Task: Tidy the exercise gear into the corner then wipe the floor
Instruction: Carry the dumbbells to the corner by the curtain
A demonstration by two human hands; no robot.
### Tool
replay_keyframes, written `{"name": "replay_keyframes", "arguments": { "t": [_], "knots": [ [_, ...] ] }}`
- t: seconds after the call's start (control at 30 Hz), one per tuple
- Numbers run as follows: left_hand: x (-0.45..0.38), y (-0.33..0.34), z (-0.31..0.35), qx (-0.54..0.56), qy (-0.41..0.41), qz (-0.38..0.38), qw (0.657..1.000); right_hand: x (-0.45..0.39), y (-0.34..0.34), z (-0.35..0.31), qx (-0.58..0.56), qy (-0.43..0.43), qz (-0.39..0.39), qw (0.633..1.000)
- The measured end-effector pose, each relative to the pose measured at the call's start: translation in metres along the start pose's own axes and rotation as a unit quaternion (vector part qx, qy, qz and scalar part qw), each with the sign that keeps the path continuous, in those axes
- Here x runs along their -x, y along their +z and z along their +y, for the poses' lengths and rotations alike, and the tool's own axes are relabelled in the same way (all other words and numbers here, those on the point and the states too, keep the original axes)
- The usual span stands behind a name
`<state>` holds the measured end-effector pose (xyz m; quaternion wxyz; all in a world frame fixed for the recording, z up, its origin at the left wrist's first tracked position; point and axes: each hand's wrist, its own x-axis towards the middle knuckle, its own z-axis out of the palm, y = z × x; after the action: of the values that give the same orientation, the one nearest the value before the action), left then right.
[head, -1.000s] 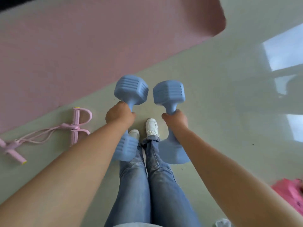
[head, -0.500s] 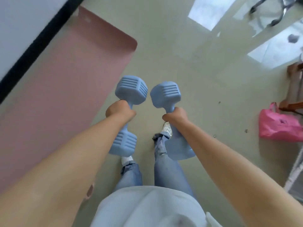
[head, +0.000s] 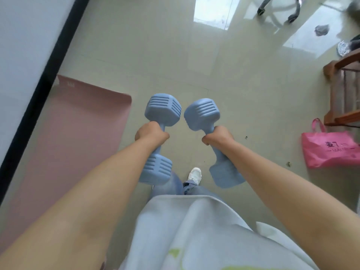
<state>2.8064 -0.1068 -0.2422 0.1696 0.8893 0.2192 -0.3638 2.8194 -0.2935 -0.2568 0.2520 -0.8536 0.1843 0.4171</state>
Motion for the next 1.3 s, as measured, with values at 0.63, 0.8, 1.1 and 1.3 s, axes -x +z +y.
{"name": "replay_keyframes", "arguments": {
  "t": [0.63, 0.8, 1.1, 1.3],
  "knots": [
    [-0.318, -0.338, 0.14, 0.056, -0.035, 0.028, 0.997, -0.251, -0.266, -0.351, 0.043, -0.033, 0.021, 0.998],
    [-0.407, -0.419, 0.172, 0.081, -0.06, 0.037, 0.994, -0.328, -0.332, -0.441, 0.06, -0.061, 0.014, 0.996],
    [-0.572, -0.564, 0.249, 0.054, -0.107, 0.024, 0.992, -0.482, -0.456, -0.599, 0.101, -0.06, -0.006, 0.993],
    [-0.67, -0.649, 0.297, 0.08, -0.105, 0.007, 0.991, -0.561, -0.512, -0.699, 0.127, -0.053, -0.011, 0.99]
  ]
}}
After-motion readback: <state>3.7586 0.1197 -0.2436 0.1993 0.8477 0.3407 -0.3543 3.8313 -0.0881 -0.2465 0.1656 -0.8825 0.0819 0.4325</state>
